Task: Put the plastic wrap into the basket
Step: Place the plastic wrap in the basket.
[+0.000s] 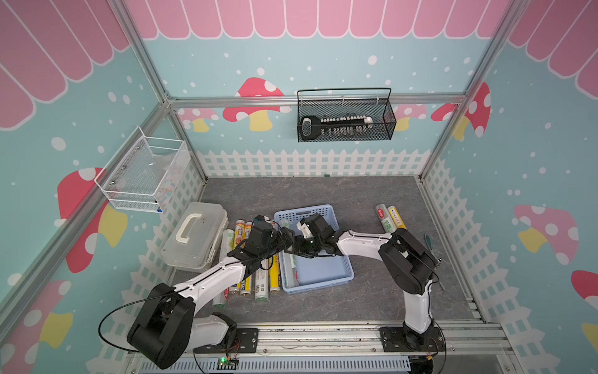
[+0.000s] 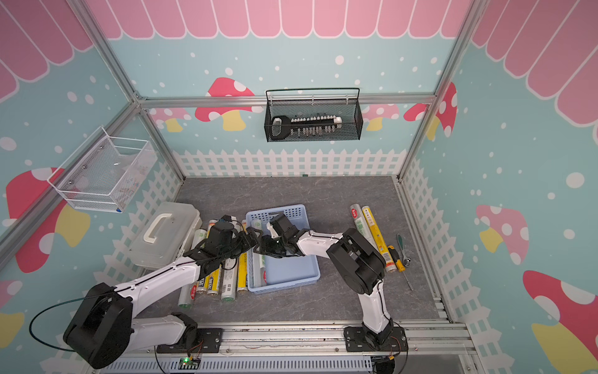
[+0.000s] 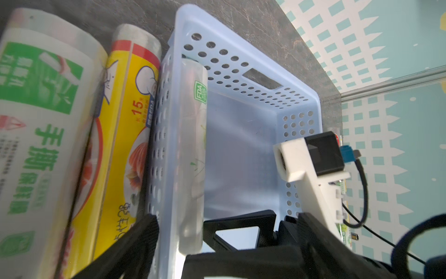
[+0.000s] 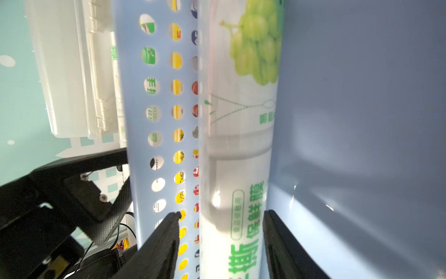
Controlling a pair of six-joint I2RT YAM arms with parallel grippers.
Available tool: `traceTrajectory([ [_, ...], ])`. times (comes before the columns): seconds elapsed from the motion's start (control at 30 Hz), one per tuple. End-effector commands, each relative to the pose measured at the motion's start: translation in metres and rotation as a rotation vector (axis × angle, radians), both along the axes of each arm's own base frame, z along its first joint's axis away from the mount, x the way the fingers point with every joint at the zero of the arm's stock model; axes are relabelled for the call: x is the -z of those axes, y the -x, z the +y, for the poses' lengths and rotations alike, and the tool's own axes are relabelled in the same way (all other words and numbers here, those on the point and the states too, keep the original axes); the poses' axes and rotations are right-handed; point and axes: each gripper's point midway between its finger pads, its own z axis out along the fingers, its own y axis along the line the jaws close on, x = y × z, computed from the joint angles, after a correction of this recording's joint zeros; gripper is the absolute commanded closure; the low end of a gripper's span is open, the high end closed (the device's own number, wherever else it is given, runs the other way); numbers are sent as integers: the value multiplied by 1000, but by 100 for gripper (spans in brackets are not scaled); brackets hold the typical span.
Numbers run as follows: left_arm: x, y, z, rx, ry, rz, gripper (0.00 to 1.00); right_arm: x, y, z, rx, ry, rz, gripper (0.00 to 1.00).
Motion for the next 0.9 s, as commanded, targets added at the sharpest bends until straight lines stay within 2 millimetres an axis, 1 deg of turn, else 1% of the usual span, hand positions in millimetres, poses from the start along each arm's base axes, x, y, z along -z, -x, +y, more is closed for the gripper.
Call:
traceTrajectory([
  [0.0,-7,-7,-12,32,45,-6,9,-24,-6,0,19,-58,-58,44],
  [0.07,-6,-10,-16,44,45,4,9,-34,-8,-7,38,-60,-89,44],
  [0.17,-5,-13,-17,39,35,20,9,-42,-12,-24,71,-41,-126,43],
  [0.27,-5,-15,-13,23,13,23,9,-54,-17,-51,108,15,-196,43],
  [0.37,-7,-16,-11,21,-12,28,7,-66,-21,-83,124,99,-265,43],
  [0.47,-14,-14,-5,6,-39,17,5,-78,-26,-120,163,181,-332,43],
  [0.6,-35,-9,1,-13,-118,-42,3,-90,-30,-169,223,248,-386,47],
  [0.63,-40,-8,1,-12,-139,-58,3,-93,-30,-177,234,254,-403,49],
  [0.67,-44,-7,0,-13,-151,-70,3,-98,-31,-177,239,239,-419,51],
  [0.7,-50,-6,-2,-14,-161,-86,4,-102,-31,-171,220,205,-430,53],
  [0.73,-55,-6,-6,-7,-174,-107,5,-107,-30,-160,177,159,-432,54],
  [0.8,-65,-5,-17,25,-214,-150,8,-110,-28,-142,99,125,-401,54],
  [0.87,-72,-4,-22,22,-249,-169,8,-101,-23,-125,21,116,-372,55],
])
